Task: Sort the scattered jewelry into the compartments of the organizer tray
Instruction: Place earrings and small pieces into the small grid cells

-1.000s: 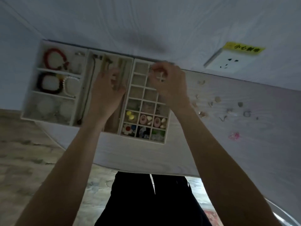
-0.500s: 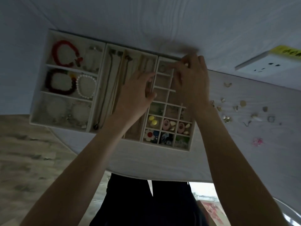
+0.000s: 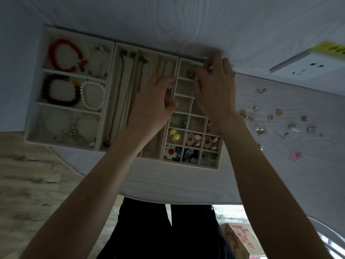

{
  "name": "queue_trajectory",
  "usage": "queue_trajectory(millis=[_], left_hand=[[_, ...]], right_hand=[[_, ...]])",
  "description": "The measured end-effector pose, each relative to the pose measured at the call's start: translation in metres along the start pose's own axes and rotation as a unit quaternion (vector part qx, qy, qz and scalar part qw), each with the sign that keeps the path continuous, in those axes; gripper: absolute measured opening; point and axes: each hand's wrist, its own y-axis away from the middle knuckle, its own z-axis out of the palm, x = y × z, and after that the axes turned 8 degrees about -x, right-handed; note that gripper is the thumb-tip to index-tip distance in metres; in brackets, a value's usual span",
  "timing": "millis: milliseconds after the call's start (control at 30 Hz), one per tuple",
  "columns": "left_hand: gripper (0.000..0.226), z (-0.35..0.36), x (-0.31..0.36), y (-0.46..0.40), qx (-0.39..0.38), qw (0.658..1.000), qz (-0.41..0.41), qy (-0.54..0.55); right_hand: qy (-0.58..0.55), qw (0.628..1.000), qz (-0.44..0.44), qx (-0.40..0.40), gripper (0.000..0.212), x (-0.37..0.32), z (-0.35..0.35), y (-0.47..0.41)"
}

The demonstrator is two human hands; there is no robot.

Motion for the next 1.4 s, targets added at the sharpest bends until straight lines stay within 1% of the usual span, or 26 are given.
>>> queue_trajectory(millis=[100,233,333,467,567,667,733,767,867,900,1000,1067,1133,1200,1267,1400], left_hand=[[0.052,0.001,-0.001,0.000,0.006,1.000,0.004,0.000],[0.052,0.003,-0.002,-0.001,0.008,1.000,0.002,0.002],[0.052,0.003,-0.002,0.000,0.015,1.000,0.006,0.003],[0.052,0.002,-0.002,0.000,0.012,1.000,0.009,-0.001],[0.050,0.000,0.002,0.002,0.020,0.999,0.012,-0.034],[0.043,0.003,0.014,0.010,0.051,0.994,0.054,-0.078],[0.040,0.013,0.027,0.014,0.044,0.989,0.106,-0.091],[0.040,0.022,0.040,0.016,0.026,0.985,0.135,-0.103],[0.045,0.048,0.057,0.015,-0.011,0.974,0.179,-0.141],[0.046,0.057,0.062,0.015,-0.020,0.971,0.181,-0.153],[0.050,0.081,0.075,0.017,-0.033,0.966,0.162,-0.199],[0.052,0.087,0.076,0.018,-0.018,0.965,0.142,-0.219],[0.051,0.090,0.075,0.019,-0.004,0.963,0.135,-0.233],[0.049,0.093,0.077,0.019,0.005,0.963,0.129,-0.235],[0.047,0.096,0.078,0.020,0.014,0.965,0.118,-0.234],[0.045,0.100,0.084,0.020,0.031,0.971,0.104,-0.215]], right_hand=[[0.008,1.000,-0.004,0.001,0.028,-0.002,0.001,0.001],[0.006,1.000,0.017,0.003,0.027,-0.001,0.002,0.000],[0.002,1.000,0.012,0.007,0.028,-0.002,0.003,0.001],[-0.046,0.999,0.018,0.001,0.032,-0.002,0.000,0.001],[-0.102,0.994,0.022,0.036,0.024,0.002,-0.010,0.012],[-0.153,0.986,0.034,0.054,0.023,0.007,-0.026,0.046],[-0.161,0.984,0.054,0.055,0.024,0.015,-0.035,0.078],[-0.159,0.982,0.078,0.060,0.023,0.025,-0.041,0.100],[-0.172,0.972,0.147,0.064,0.022,0.054,-0.046,0.143],[-0.184,0.964,0.178,0.065,0.022,0.067,-0.046,0.155],[-0.187,0.941,0.273,0.078,0.022,0.117,-0.048,0.182],[-0.164,0.930,0.321,0.077,0.023,0.147,-0.046,0.187],[-0.125,0.925,0.356,0.044,0.027,0.172,-0.045,0.184],[-0.089,0.923,0.374,-0.003,0.033,0.192,-0.044,0.179],[-0.077,0.920,0.382,-0.040,0.035,0.204,-0.042,0.173],[-0.085,0.920,0.379,-0.060,0.030,0.220,-0.041,0.165]])
